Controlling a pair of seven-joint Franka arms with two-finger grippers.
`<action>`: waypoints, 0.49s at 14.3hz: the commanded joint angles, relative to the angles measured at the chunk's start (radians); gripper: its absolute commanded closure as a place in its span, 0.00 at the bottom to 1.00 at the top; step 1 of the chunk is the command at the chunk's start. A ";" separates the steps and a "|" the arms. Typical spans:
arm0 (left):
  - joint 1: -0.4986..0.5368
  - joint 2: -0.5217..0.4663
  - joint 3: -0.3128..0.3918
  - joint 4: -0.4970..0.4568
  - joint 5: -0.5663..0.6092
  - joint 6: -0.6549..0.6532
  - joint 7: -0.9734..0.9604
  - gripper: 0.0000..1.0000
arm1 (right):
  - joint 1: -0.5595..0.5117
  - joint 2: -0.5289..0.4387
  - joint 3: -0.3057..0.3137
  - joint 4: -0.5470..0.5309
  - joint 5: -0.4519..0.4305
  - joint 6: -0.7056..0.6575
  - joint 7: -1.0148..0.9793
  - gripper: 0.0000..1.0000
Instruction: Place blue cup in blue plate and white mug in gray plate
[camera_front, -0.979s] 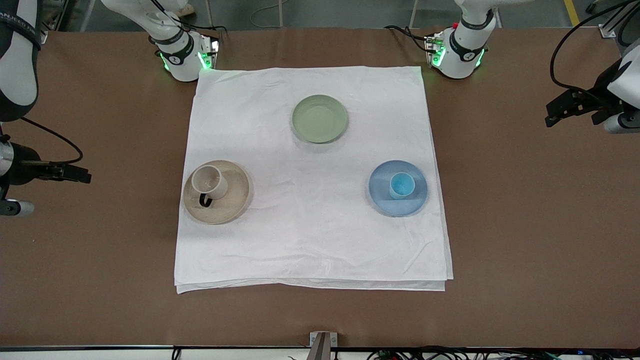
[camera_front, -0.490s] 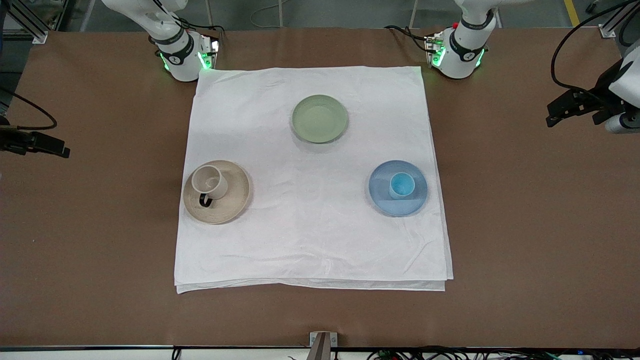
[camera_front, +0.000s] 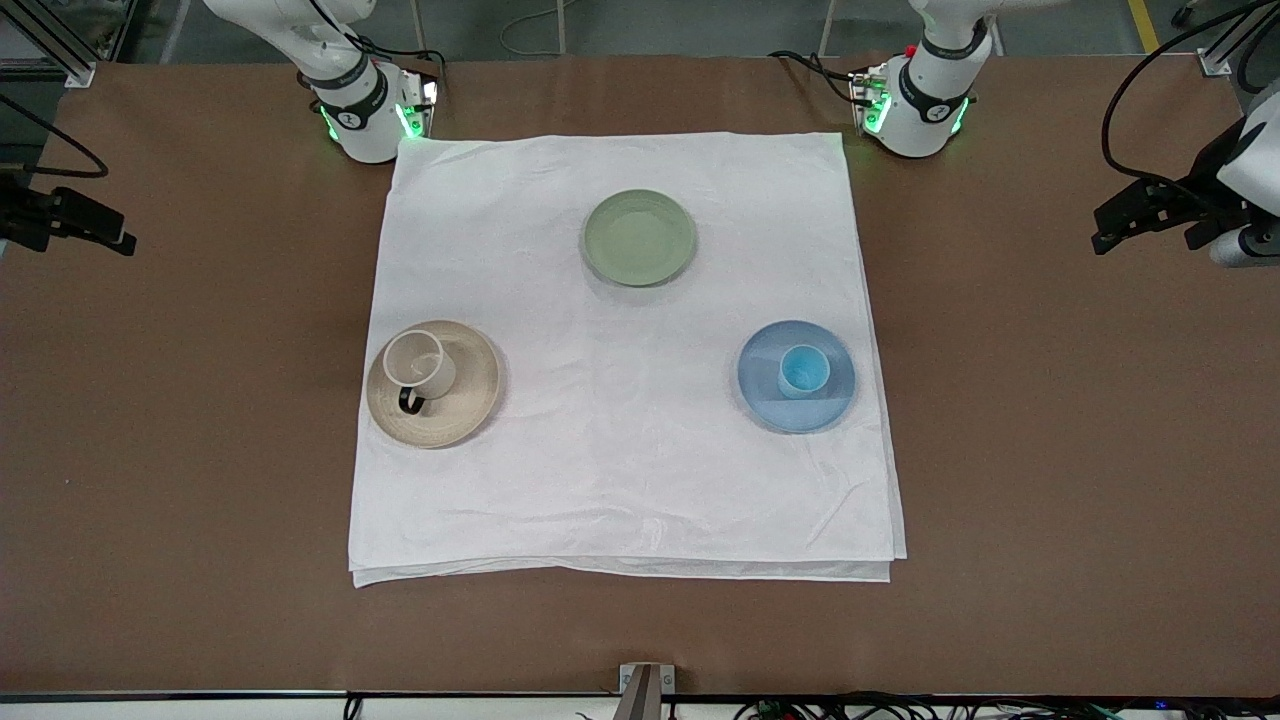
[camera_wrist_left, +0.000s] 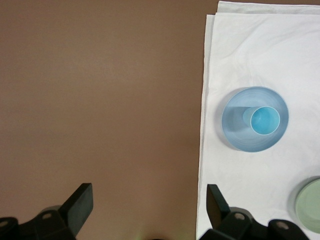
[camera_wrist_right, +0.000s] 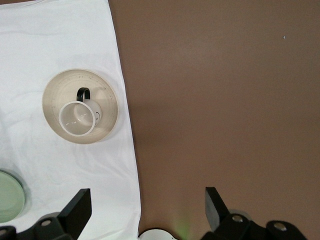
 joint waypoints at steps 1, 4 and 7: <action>0.000 -0.011 0.003 -0.005 -0.014 0.006 0.017 0.00 | 0.001 -0.052 0.004 -0.045 -0.011 0.016 -0.006 0.00; -0.005 -0.007 0.000 -0.005 -0.016 0.006 0.015 0.00 | 0.001 -0.089 0.004 -0.046 -0.011 0.013 -0.005 0.00; -0.003 -0.007 0.000 -0.002 -0.014 0.000 0.015 0.00 | 0.004 -0.090 0.006 -0.048 -0.002 0.019 -0.003 0.00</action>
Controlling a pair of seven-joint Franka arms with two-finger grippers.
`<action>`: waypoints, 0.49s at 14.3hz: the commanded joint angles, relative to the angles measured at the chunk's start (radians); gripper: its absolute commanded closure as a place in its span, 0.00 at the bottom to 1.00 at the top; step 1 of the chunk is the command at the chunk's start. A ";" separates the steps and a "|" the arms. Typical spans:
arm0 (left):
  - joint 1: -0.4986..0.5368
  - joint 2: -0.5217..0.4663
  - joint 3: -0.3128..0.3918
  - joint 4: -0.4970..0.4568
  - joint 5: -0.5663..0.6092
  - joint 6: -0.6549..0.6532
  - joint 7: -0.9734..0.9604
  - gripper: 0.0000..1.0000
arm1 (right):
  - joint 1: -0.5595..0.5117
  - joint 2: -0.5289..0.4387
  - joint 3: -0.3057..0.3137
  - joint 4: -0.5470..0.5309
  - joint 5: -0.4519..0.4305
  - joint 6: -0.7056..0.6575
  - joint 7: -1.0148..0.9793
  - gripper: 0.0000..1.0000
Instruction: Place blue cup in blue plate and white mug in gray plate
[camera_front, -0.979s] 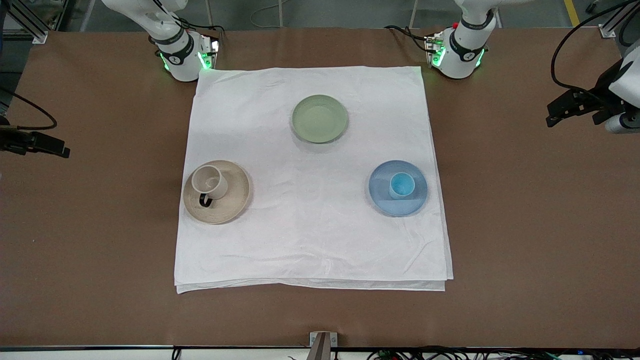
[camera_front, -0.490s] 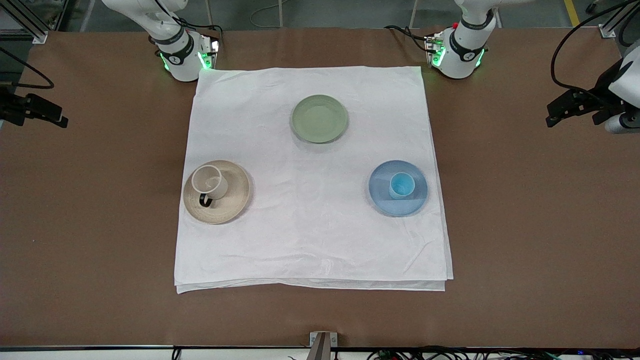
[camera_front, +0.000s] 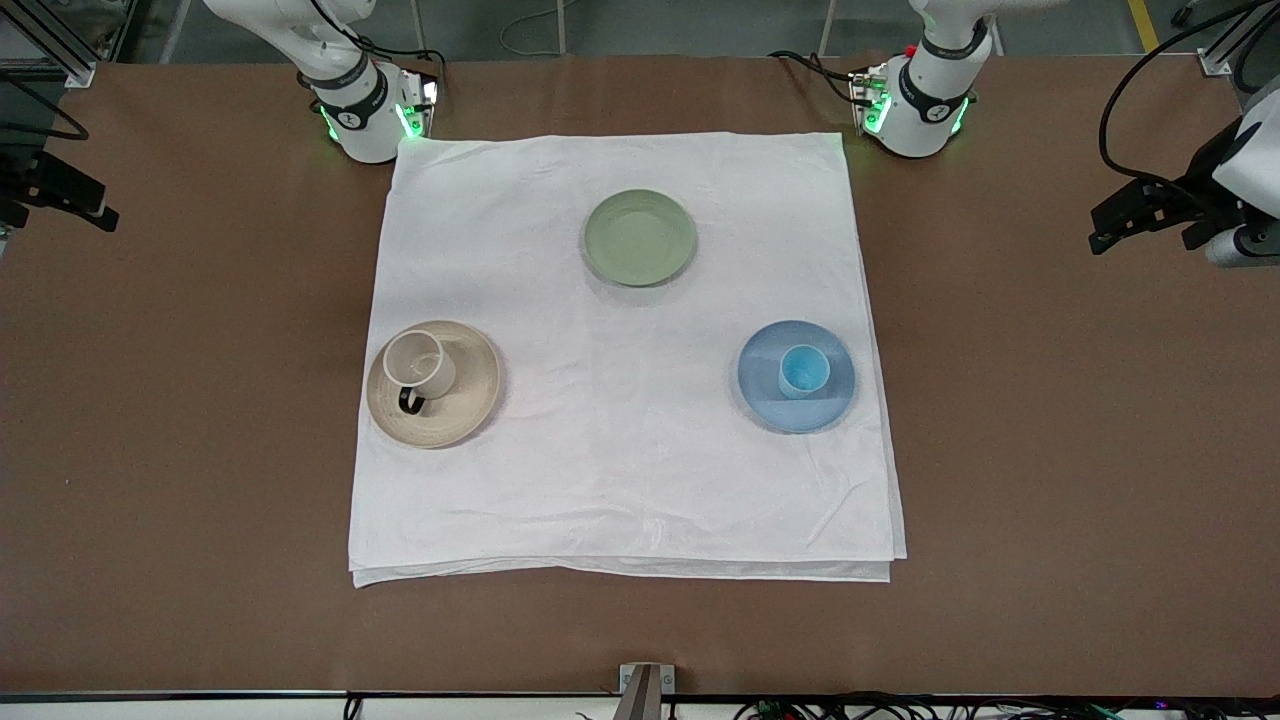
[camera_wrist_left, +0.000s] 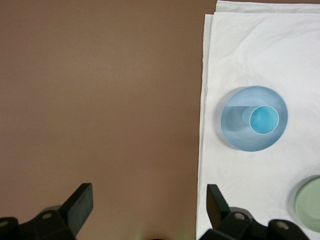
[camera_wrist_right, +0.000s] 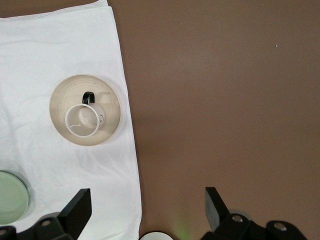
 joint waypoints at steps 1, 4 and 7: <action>-0.001 -0.008 0.002 0.002 -0.014 0.000 0.007 0.00 | 0.013 -0.031 0.002 -0.046 0.000 0.020 -0.003 0.00; -0.002 -0.008 -0.027 0.002 -0.009 -0.003 -0.047 0.00 | 0.024 -0.031 0.001 -0.046 0.000 0.022 -0.003 0.00; 0.003 -0.008 -0.036 0.011 -0.008 -0.019 -0.048 0.00 | 0.022 -0.031 -0.001 -0.044 -0.002 0.023 -0.003 0.00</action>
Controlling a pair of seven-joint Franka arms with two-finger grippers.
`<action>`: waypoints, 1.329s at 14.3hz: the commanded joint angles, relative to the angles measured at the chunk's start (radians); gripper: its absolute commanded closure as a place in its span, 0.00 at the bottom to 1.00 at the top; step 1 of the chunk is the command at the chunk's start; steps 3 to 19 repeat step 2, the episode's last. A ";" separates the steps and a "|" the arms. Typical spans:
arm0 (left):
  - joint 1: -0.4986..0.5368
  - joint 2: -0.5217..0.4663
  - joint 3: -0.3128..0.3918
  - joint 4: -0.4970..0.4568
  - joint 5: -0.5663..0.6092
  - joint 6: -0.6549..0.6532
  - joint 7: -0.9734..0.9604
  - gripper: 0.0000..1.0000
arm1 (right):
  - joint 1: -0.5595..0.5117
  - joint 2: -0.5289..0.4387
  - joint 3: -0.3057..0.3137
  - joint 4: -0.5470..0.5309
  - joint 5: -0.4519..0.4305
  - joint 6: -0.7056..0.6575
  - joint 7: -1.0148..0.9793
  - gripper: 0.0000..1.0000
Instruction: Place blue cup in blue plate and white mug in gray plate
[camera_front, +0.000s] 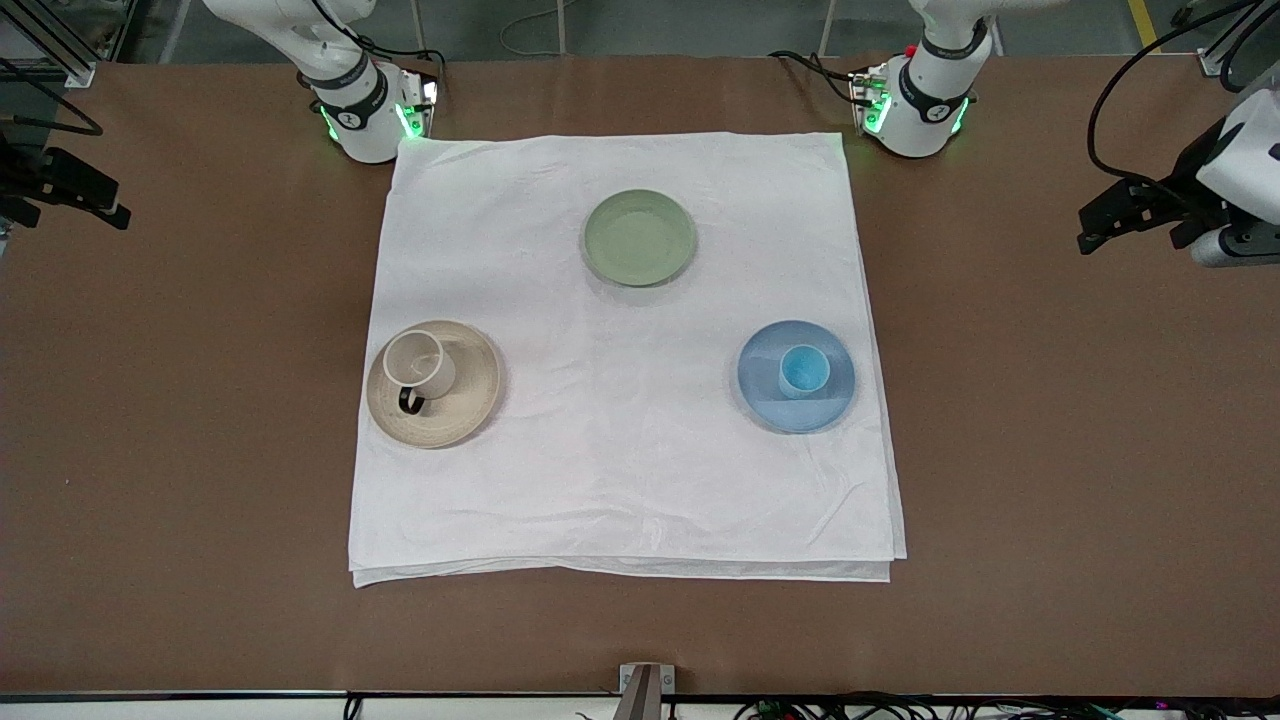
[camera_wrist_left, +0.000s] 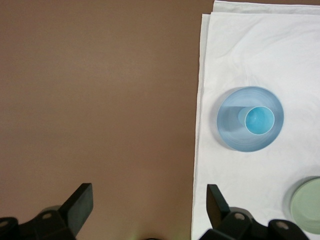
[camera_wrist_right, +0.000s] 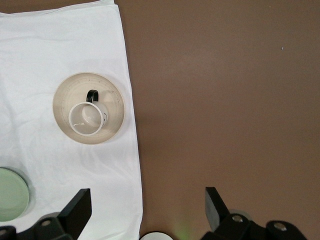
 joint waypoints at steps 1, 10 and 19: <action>0.002 -0.006 -0.005 0.015 -0.008 -0.017 -0.007 0.00 | 0.004 -0.029 -0.005 -0.032 -0.002 0.018 -0.003 0.00; 0.002 -0.008 -0.006 0.015 -0.008 -0.017 -0.012 0.00 | 0.004 -0.029 -0.005 -0.032 -0.001 0.018 -0.003 0.00; 0.002 -0.008 -0.006 0.015 -0.008 -0.017 -0.012 0.00 | 0.004 -0.029 -0.005 -0.032 -0.001 0.018 -0.003 0.00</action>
